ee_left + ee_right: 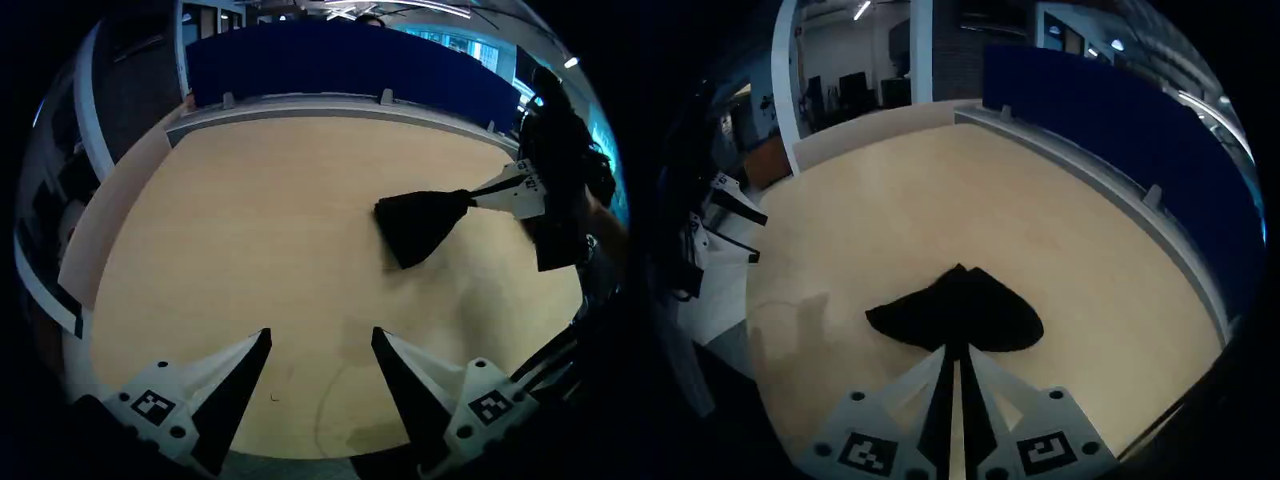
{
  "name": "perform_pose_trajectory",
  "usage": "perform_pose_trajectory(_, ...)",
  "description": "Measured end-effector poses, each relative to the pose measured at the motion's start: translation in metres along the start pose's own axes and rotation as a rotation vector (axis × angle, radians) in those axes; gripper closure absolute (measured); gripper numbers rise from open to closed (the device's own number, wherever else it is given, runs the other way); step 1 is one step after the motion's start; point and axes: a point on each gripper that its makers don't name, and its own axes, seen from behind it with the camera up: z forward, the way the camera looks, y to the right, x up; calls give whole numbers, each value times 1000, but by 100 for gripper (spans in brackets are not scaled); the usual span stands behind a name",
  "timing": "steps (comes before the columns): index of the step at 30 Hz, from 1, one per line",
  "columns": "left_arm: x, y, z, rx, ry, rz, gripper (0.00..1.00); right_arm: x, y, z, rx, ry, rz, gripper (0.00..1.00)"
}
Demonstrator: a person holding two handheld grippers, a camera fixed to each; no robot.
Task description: Fold towel
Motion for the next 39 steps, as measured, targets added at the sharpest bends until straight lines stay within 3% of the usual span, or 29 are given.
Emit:
perform_pose_trajectory(8, 7, -1, 1, -6, 15, 2, 7, 33, 9, -27, -10, 35, -16, 95)
perform_pose_trajectory(17, 12, 0, 0, -12, 27, 14, 7, 51, 26, -58, -40, 52, -20, 95)
perform_pose_trajectory(26, 18, 7, -2, -29, 32, 25, 7, 49, 52, -91, -79, 50, -12, 95)
perform_pose_trajectory(39, 25, 14, -3, -36, 35, 51, 7, 39, 106, -140, -156, 51, 26, 95)
